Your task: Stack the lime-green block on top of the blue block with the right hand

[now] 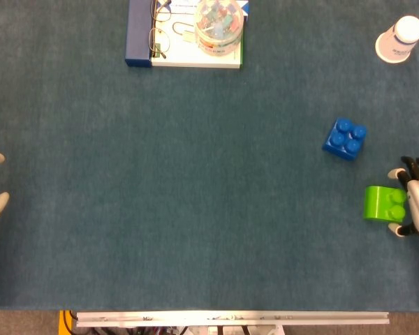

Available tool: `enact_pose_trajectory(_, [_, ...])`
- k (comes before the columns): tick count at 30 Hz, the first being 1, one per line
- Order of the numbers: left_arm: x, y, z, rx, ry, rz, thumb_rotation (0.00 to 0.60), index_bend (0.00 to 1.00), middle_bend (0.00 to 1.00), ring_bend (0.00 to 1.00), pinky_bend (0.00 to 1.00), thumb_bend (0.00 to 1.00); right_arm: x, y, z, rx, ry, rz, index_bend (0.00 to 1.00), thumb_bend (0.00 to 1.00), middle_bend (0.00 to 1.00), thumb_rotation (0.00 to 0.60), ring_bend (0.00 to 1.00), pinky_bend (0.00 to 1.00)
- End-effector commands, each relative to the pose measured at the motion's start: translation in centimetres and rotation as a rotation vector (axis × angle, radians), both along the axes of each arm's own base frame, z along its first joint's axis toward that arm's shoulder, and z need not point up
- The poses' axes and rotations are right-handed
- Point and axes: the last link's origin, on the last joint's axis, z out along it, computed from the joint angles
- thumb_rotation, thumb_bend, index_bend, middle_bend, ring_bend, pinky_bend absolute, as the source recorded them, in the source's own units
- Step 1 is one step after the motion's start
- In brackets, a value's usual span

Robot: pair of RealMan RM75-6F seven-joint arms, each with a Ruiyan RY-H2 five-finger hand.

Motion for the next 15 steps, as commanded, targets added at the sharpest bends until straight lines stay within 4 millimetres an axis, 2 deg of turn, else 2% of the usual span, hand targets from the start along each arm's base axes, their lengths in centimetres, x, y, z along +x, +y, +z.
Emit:
enact_pose_trajectory(1, [0.01, -0.01, -0.01, 0.0, -0.001, 0.0, 0.6, 0.36, 0.36, 0.27, 0.4, 0.2, 0.03, -0.03, -0.16, 0.004, -0.001, -0.002, 0.27, 0.11, 0.09, 0.6, 0.0, 0.16])
enact_pose_trajectory(15, [0.08, -0.06, 0.01, -0.001, -0.002, -0.003, 0.6, 0.36, 0.36, 0.27, 0.4, 0.2, 0.05, 0.09, -0.54, 0.016, -0.008, -0.016, 0.29, 0.19, 0.09, 0.6, 0.0, 0.16])
